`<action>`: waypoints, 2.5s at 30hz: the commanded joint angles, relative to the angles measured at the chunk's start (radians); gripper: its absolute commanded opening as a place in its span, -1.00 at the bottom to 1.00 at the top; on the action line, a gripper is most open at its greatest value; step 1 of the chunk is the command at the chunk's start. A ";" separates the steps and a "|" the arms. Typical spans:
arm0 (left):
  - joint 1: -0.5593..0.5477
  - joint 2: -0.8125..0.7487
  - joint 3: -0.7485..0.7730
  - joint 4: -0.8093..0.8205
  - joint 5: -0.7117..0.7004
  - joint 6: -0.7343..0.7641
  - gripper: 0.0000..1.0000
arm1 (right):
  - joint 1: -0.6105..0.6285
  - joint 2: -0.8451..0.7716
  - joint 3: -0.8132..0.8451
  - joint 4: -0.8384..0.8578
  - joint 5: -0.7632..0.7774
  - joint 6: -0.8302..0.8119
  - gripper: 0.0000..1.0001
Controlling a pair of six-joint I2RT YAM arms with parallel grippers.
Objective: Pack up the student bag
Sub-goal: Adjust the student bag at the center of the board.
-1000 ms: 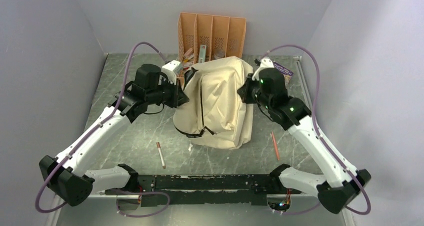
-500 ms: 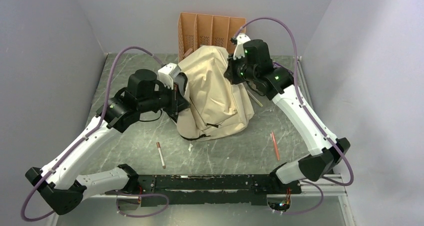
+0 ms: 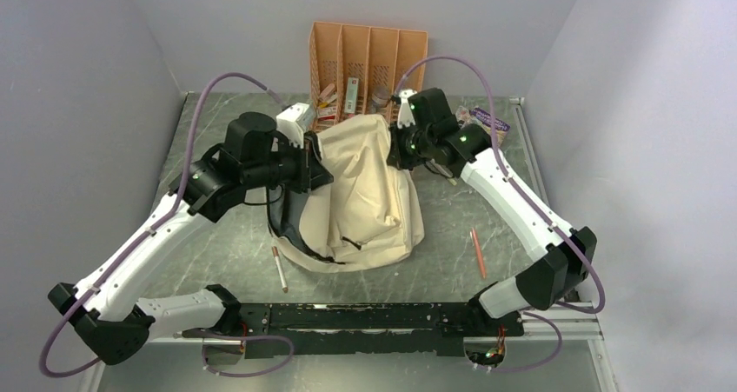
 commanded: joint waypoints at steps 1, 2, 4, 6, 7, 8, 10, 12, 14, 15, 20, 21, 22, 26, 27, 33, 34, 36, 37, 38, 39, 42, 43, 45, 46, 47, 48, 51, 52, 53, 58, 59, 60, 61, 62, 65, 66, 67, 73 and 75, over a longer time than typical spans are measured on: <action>-0.005 0.036 -0.053 0.085 -0.006 -0.022 -0.90 | 0.003 -0.069 -0.124 0.056 0.079 0.076 -1.00; -0.005 0.044 -0.071 0.099 -0.003 -0.027 -0.90 | 0.002 -0.077 -0.158 0.063 0.095 0.084 -1.00; -0.006 0.063 -0.103 0.128 0.011 -0.031 -0.90 | 0.002 -0.092 -0.218 0.077 0.140 0.094 -0.92; -0.008 0.082 -0.131 0.163 0.023 -0.035 -0.90 | 0.002 -0.106 -0.275 0.093 0.198 0.103 -0.82; -0.011 0.090 -0.145 0.182 0.025 -0.038 -0.90 | 0.001 -0.114 -0.315 0.103 0.221 0.109 -0.73; -0.013 0.101 -0.155 0.197 0.027 -0.040 -0.90 | 0.002 -0.122 -0.343 0.116 0.237 0.114 -0.63; -0.024 0.127 -0.165 0.224 0.026 -0.043 -0.90 | 0.001 -0.141 -0.388 0.144 0.256 0.130 -0.41; -0.036 0.160 -0.165 0.244 0.022 -0.046 -0.90 | 0.001 -0.167 -0.424 0.176 0.263 0.148 -0.18; -0.051 0.195 -0.155 0.257 0.019 -0.050 -0.90 | 0.001 -0.198 -0.448 0.197 0.288 0.171 0.06; -0.061 0.212 -0.151 0.265 0.019 -0.053 -0.90 | 0.001 -0.215 -0.460 0.206 0.301 0.183 0.14; -0.114 0.303 -0.120 0.310 0.004 -0.092 -0.90 | -0.001 -0.321 -0.509 0.238 0.357 0.238 0.35; -0.125 0.324 -0.113 0.316 0.005 -0.101 -0.90 | -0.002 -0.344 -0.519 0.243 0.367 0.250 0.35; -0.138 0.341 -0.106 0.325 0.009 -0.112 -0.90 | -0.002 -0.369 -0.530 0.250 0.375 0.260 0.36; -0.194 0.414 -0.085 0.357 -0.002 -0.133 -0.37 | -0.011 -0.448 -0.565 0.259 0.410 0.296 0.36; -0.207 0.429 -0.082 0.359 -0.008 -0.137 -0.21 | -0.014 -0.462 -0.571 0.260 0.419 0.302 0.36; -0.239 0.473 -0.106 0.371 -0.044 -0.149 0.52 | -0.025 -0.502 -0.590 0.258 0.442 0.321 0.36; -0.241 0.474 -0.121 0.377 -0.042 -0.148 0.53 | -0.027 -0.506 -0.592 0.260 0.440 0.323 0.36; -0.241 0.471 -0.152 0.400 -0.033 -0.156 0.54 | -0.027 -0.506 -0.595 0.262 0.435 0.329 0.36; -0.243 0.468 -0.169 0.417 -0.026 -0.162 0.53 | -0.027 -0.508 -0.598 0.266 0.431 0.332 0.37; -0.246 0.465 -0.186 0.435 -0.018 -0.172 0.49 | -0.027 -0.511 -0.602 0.272 0.426 0.336 0.36; -0.250 0.462 -0.200 0.458 -0.007 -0.181 0.40 | -0.028 -0.516 -0.607 0.282 0.414 0.340 0.36; -0.288 0.466 -0.223 0.509 -0.019 -0.200 0.23 | -0.035 -0.528 -0.629 0.335 0.326 0.334 0.24; -0.304 0.474 -0.215 0.501 -0.042 -0.198 0.23 | -0.038 -0.520 -0.626 0.345 0.291 0.330 0.22; -0.334 0.488 -0.190 0.449 -0.104 -0.186 0.27 | -0.043 -0.488 -0.609 0.351 0.214 0.324 0.22; -0.344 0.489 -0.183 0.427 -0.133 -0.183 0.30 | -0.046 -0.470 -0.599 0.351 0.175 0.321 0.24; -0.354 0.484 -0.184 0.412 -0.160 -0.182 0.32 | -0.049 -0.448 -0.591 0.357 0.131 0.316 0.27; -0.361 0.475 -0.191 0.403 -0.182 -0.180 0.35 | -0.051 -0.428 -0.586 0.368 0.086 0.313 0.29; -0.369 0.442 -0.227 0.391 -0.217 -0.185 0.44 | -0.052 -0.356 -0.562 0.396 -0.030 0.303 0.35; -0.372 0.432 -0.242 0.393 -0.219 -0.189 0.46 | -0.052 -0.328 -0.552 0.398 -0.046 0.303 0.36; -0.376 0.423 -0.256 0.398 -0.220 -0.194 0.48 | -0.054 -0.303 -0.543 0.401 -0.053 0.304 0.37; -0.422 0.374 -0.318 0.428 -0.242 -0.228 0.53 | -0.067 -0.202 -0.506 0.440 -0.083 0.294 0.38; -0.440 0.354 -0.329 0.432 -0.268 -0.235 0.54 | -0.073 -0.183 -0.493 0.438 -0.085 0.290 0.38; -0.453 0.338 -0.344 0.436 -0.291 -0.244 0.55 | -0.078 -0.169 -0.482 0.439 -0.090 0.286 0.39; -0.466 0.321 -0.362 0.442 -0.310 -0.253 0.55 | -0.084 -0.162 -0.478 0.448 -0.097 0.285 0.39; -0.473 0.303 -0.382 0.454 -0.326 -0.261 0.56 | -0.090 -0.157 -0.478 0.460 -0.109 0.284 0.39; -0.484 0.255 -0.449 0.490 -0.361 -0.281 0.57 | -0.120 -0.125 -0.460 0.461 -0.137 0.273 0.39; -0.485 0.241 -0.473 0.503 -0.369 -0.283 0.57 | -0.132 -0.116 -0.455 0.458 -0.144 0.267 0.39; -0.486 0.229 -0.496 0.521 -0.375 -0.282 0.57 | -0.146 -0.107 -0.451 0.460 -0.164 0.261 0.39; -0.506 0.210 -0.587 0.618 -0.371 -0.270 0.55 | -0.156 0.016 -0.325 0.369 -0.310 0.152 0.41; -0.521 0.219 -0.600 0.640 -0.372 -0.261 0.55 | -0.138 0.049 -0.301 0.353 -0.322 0.133 0.44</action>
